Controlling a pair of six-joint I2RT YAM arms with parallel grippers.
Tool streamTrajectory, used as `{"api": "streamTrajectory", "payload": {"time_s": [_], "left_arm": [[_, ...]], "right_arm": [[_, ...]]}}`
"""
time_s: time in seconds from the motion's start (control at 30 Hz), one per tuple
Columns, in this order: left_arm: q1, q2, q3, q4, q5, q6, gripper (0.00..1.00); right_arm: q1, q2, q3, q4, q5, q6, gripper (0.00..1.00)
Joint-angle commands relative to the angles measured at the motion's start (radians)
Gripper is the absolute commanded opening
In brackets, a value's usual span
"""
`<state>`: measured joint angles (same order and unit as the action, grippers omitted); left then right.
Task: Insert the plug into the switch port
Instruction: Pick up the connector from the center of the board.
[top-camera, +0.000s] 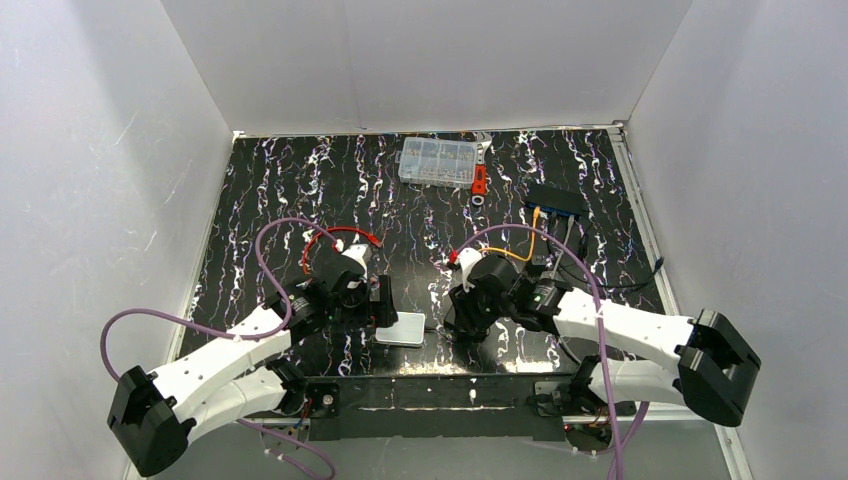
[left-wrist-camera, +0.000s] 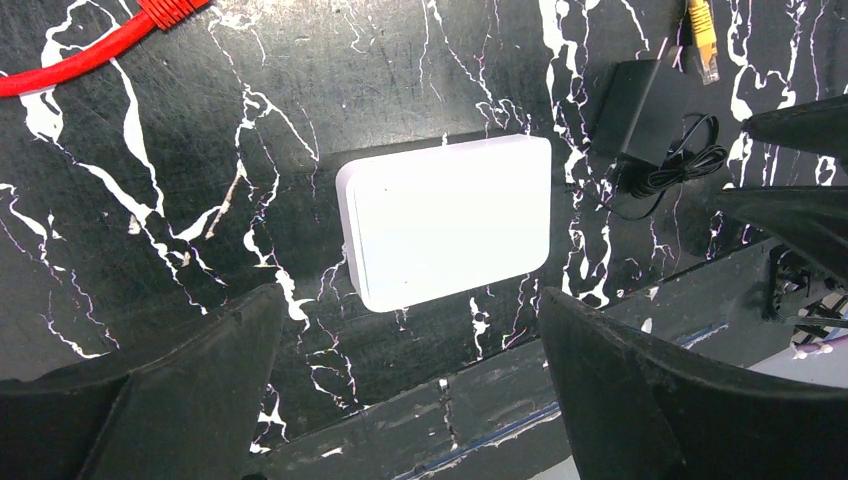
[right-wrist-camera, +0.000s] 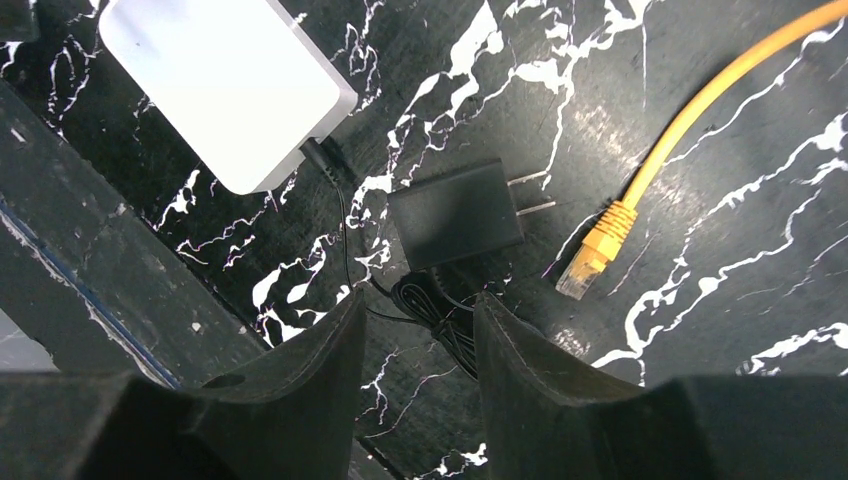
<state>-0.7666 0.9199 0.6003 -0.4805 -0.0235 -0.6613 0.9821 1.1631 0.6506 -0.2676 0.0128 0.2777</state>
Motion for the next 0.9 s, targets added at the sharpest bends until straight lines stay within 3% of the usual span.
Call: {"api": "streamTrajectory", "payload": {"time_s": [0.0,0.5,0.87], "left_arm": [[0.009,-0.028,0.02,-0.027,-0.02,0.015,0.98],[0.011,-0.032,0.032,-0.035,-0.016,0.019,0.98],[0.016,-0.041,0.026,-0.046,-0.018,0.019,0.98]], "right_arm": [[0.003,0.037,-0.006,0.021,0.011,0.068,0.5],[0.003,0.219,0.023,0.129,0.036,0.085,0.5],[-0.008,0.384,0.151,0.191,0.121,0.023,0.46]]}}
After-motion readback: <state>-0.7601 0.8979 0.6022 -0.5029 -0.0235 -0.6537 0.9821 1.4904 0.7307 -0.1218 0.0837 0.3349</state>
